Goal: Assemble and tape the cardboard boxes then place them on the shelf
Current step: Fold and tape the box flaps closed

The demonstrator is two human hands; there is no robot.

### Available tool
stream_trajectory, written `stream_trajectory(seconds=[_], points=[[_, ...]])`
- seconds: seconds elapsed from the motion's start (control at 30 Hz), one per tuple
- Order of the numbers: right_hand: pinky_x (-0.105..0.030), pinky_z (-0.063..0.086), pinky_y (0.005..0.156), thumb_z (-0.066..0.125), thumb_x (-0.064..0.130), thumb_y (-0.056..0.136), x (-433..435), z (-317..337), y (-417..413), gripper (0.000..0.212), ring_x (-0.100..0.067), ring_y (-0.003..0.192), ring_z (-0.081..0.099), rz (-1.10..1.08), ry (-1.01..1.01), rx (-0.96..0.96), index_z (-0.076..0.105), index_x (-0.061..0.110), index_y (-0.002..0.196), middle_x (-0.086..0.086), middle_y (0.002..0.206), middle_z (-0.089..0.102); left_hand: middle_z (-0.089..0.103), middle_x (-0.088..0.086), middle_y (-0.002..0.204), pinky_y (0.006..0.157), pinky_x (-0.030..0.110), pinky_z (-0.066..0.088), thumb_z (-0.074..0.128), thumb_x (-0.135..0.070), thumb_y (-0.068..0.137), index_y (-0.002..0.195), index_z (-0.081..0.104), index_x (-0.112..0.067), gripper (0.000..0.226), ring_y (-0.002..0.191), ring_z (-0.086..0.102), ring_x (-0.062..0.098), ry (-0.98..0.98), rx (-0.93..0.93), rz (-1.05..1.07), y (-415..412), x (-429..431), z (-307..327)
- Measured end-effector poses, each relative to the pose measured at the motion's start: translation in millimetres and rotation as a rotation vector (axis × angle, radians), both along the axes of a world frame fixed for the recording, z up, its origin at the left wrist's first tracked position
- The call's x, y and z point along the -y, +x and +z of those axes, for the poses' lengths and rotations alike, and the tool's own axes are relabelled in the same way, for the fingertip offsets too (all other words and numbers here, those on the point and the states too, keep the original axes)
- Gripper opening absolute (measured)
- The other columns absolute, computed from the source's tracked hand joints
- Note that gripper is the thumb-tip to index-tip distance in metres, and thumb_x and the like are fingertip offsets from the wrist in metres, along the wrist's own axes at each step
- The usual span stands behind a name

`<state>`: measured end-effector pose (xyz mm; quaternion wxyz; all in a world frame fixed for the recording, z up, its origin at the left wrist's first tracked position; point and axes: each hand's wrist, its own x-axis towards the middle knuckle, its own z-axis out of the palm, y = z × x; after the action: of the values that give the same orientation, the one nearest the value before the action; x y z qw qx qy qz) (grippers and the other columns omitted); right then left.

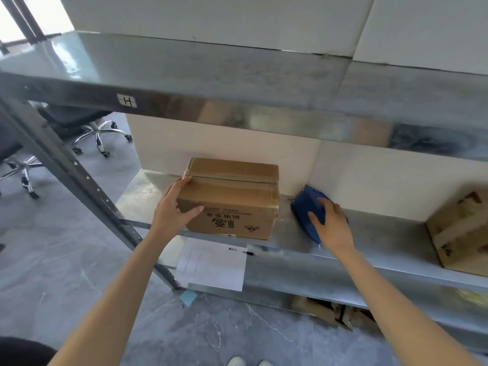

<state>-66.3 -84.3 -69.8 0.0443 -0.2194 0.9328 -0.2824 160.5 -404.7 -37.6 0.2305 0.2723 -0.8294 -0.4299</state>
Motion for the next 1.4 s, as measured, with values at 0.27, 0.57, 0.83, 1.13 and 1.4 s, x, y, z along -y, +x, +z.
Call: stream_trajectory(seconds=[0.27,0.57,0.83,1.13,1.4], points=[[-0.035,0.051,0.066,0.056,0.027,0.095,-12.9,-14.0,-12.6,0.073,-0.025,0.084,0.061,0.11,0.229,0.031,0.014,0.028,0.155,-0.007,0.099,0.065,0.047,-0.012,0.142,0.097,0.05,0.05,0.084,-0.016,0.077,0.142,0.045,-0.029,0.077,0.125,0.046,0.011,-0.002,-0.03,0.007,-9.9,-12.2,-4.3],[-0.028,0.043,0.043,0.051,0.019,0.095,4.9,-21.2,-14.7,0.07,-0.015,0.054,0.054,0.094,0.176,0.113,0.013,0.032,0.153,-0.004,0.075,0.061,0.049,-0.021,0.133,0.092,0.038,0.053,0.089,-0.018,0.07,0.138,0.05,-0.029,0.079,0.122,0.049,0.011,-0.022,-0.061,-0.005,-9.3,-7.9,-3.9],[-0.025,0.038,0.038,0.052,0.019,0.096,42.3,-22.2,8.2,0.069,-0.016,0.05,0.054,0.066,0.145,0.117,0.015,0.035,0.152,-0.002,0.072,0.057,0.047,-0.034,0.131,0.084,0.024,0.053,0.089,-0.018,0.07,0.135,0.052,-0.034,0.077,0.12,0.052,0.007,-0.033,-0.087,-0.033,7.5,24.8,-3.5],[-0.033,0.051,0.051,0.053,0.026,0.096,74.6,-20.8,21.6,0.07,-0.019,0.062,0.06,0.085,0.107,0.162,0.014,0.035,0.153,-0.009,0.087,0.067,0.042,-0.036,0.13,0.083,0.011,0.049,0.089,-0.027,0.07,0.13,0.051,-0.043,0.073,0.112,0.049,-0.011,-0.079,-0.078,-0.132,14.7,50.4,1.4],[-0.033,0.044,0.081,0.053,0.021,0.098,73.1,10.3,33.4,0.053,-0.031,0.107,0.057,0.032,-0.108,-0.024,0.033,0.026,0.148,-0.014,0.126,0.058,0.035,-0.04,0.134,0.089,0.015,0.046,0.08,-0.047,0.07,0.138,0.041,-0.045,0.078,0.117,0.043,-0.017,-0.121,-0.081,-0.223,16.0,61.9,-1.7]])
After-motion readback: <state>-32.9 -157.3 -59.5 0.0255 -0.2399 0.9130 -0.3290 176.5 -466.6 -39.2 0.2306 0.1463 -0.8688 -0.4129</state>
